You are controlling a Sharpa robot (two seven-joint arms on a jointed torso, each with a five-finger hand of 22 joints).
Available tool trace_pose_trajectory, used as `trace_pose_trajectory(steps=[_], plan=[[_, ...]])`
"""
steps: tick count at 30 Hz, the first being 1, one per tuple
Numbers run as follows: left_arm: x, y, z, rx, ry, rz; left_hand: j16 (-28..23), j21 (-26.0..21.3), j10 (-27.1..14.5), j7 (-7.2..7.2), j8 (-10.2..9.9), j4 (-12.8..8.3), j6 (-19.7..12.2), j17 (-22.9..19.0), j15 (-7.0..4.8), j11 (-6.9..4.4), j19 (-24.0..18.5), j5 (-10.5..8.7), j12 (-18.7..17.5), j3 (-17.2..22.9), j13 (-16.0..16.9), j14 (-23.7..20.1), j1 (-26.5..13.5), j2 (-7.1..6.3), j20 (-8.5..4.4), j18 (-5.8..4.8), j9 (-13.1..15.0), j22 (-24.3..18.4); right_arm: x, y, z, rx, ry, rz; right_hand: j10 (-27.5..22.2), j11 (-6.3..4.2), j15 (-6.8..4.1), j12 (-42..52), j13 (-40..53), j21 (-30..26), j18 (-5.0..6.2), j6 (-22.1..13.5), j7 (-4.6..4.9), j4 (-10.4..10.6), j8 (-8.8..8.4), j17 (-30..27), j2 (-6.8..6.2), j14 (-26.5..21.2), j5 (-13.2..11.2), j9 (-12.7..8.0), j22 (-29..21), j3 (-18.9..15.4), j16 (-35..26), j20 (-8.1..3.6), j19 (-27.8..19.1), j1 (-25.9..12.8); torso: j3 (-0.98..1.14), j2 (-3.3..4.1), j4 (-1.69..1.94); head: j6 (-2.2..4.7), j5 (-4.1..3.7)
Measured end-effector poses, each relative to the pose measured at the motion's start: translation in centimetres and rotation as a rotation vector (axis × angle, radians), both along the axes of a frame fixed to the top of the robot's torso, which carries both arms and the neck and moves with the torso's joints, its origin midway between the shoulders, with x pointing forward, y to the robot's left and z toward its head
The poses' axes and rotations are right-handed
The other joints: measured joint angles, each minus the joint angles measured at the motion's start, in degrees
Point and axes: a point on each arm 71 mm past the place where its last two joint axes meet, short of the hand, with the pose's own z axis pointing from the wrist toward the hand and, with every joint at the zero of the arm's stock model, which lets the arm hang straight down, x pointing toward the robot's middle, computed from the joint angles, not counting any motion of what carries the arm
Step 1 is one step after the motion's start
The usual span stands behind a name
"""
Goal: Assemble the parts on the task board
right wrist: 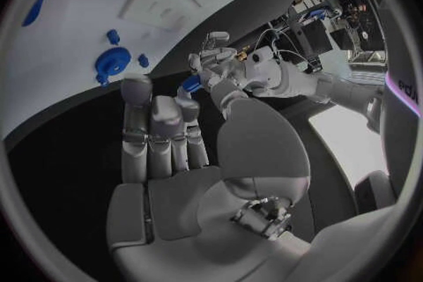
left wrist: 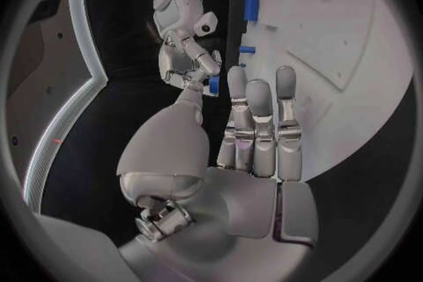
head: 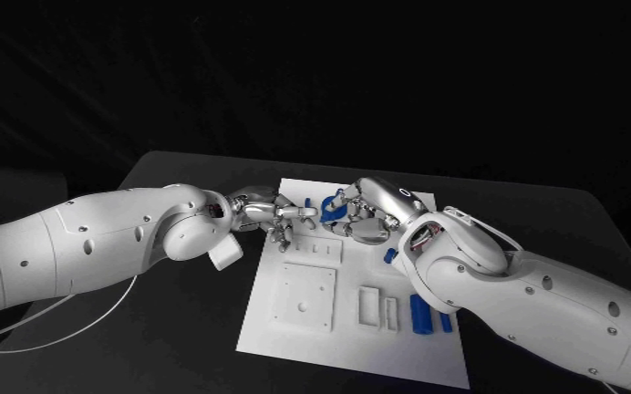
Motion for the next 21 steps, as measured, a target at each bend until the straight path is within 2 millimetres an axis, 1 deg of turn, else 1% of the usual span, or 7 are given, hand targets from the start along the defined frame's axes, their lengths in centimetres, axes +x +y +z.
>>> trace_pose_trajectory(steps=[1,5,9,13,15,17,21], plan=[[0.03,-0.04,0.02,-0.008,0.003,0.008,0.4,0.0,-0.4,-0.07,1.3,-1.0,-0.7,0.0,-0.10,-0.07,0.0,1.15,0.6,-0.7,0.2,-0.1,0.0,0.69,0.00,0.00,0.3,0.5,-0.03,0.07,0.01,0.000,0.000,0.002,0.0,0.00,0.00,0.0,0.0,0.0,0.00,0.0,0.00,0.0,0.00,0.0,0.00,0.0,0.0,0.0,0.0,0.0,0.0,0.00,0.0,0.0,0.00,0.00,0.00,0.00,0.00],[0.08,-0.18,0.05,-0.021,0.008,0.022,1.1,-0.2,-0.6,-0.33,3.8,-2.6,-1.2,0.0,-0.10,-0.03,0.0,3.29,1.7,-1.9,0.5,-0.1,0.0,1.80,0.00,0.00,0.5,0.9,-0.09,0.24,0.04,0.001,0.001,0.006,0.0,0.00,0.00,0.0,0.0,0.3,0.00,0.0,0.00,0.0,0.00,0.0,0.00,0.0,0.0,0.0,0.0,0.0,0.0,0.00,0.0,0.0,0.00,-0.02,0.01,-0.03,-0.07],[0.05,-0.43,0.07,-0.031,0.014,0.025,1.6,-0.2,-0.6,-0.83,4.8,-3.8,-0.7,-0.1,-0.10,-0.03,0.2,5.57,2.0,-2.0,0.5,-0.1,0.5,2.48,-0.19,0.00,1.1,0.9,-0.09,0.37,0.03,0.000,0.002,0.009,0.0,0.00,0.00,0.0,0.0,0.3,0.00,0.0,0.01,0.0,-0.01,0.0,0.00,0.0,0.0,0.0,0.0,0.0,0.0,0.00,0.0,0.0,0.00,-0.02,0.02,-0.10,-0.09],[0.01,-0.62,0.07,-0.038,0.018,0.024,2.0,-0.2,-0.6,-0.74,4.8,-4.7,-0.3,-0.1,-0.31,-0.02,0.4,6.16,2.0,-2.4,0.5,-0.3,0.7,3.06,-0.39,0.00,2.3,0.9,-0.07,0.52,0.00,0.000,0.003,0.011,0.0,0.00,0.00,-0.2,0.0,0.3,0.00,0.0,0.01,0.0,-0.01,0.0,0.00,0.0,0.0,0.0,0.0,0.0,0.0,0.00,0.0,0.0,0.00,-0.02,0.01,-0.21,-0.13],[0.01,-0.66,0.07,-0.041,0.020,0.024,2.0,0.0,-0.6,-0.94,4.1,-5.7,-0.1,-0.2,-0.31,-0.02,0.4,6.16,2.0,-2.5,0.5,-0.3,0.7,3.06,-0.39,0.00,2.9,0.9,-0.07,0.62,-0.01,0.000,0.004,0.013,0.0,0.00,0.00,-0.2,0.0,0.3,0.00,0.0,0.01,0.0,-0.03,0.0,0.00,0.0,0.0,0.0,0.0,0.0,0.0,0.01,0.0,0.0,0.00,-0.02,0.01,-0.25,-0.12],[0.02,-0.69,0.07,-0.042,0.022,0.025,2.2,0.2,-0.4,-0.82,3.4,-5.9,0.0,-0.3,-0.31,-0.18,0.4,6.16,2.0,-2.7,0.5,-0.3,0.7,3.52,-0.39,0.00,3.1,0.9,-0.07,0.68,-0.01,-0.001,0.004,0.014,0.0,0.00,0.00,-0.2,0.0,0.3,0.00,0.0,0.01,0.0,-0.06,0.0,0.00,0.0,0.0,0.0,0.0,0.0,0.0,0.01,0.0,0.0,0.00,-0.02,0.01,-0.30,-0.12],[0.04,-0.75,0.07,-0.045,0.024,0.025,2.2,0.2,-0.3,-0.89,3.3,-5.9,0.2,-0.3,-0.31,-0.24,0.4,6.16,2.0,-2.7,0.5,-0.3,0.7,3.53,-0.39,0.00,3.2,0.9,-0.04,0.73,-0.04,-0.002,0.005,0.015,0.0,0.00,0.00,-0.2,0.0,0.3,0.00,0.0,0.01,0.0,-0.06,0.0,0.00,0.0,0.0,0.0,0.0,0.0,0.0,0.01,0.0,0.0,0.00,-0.02,0.01,-0.35,-0.16]])
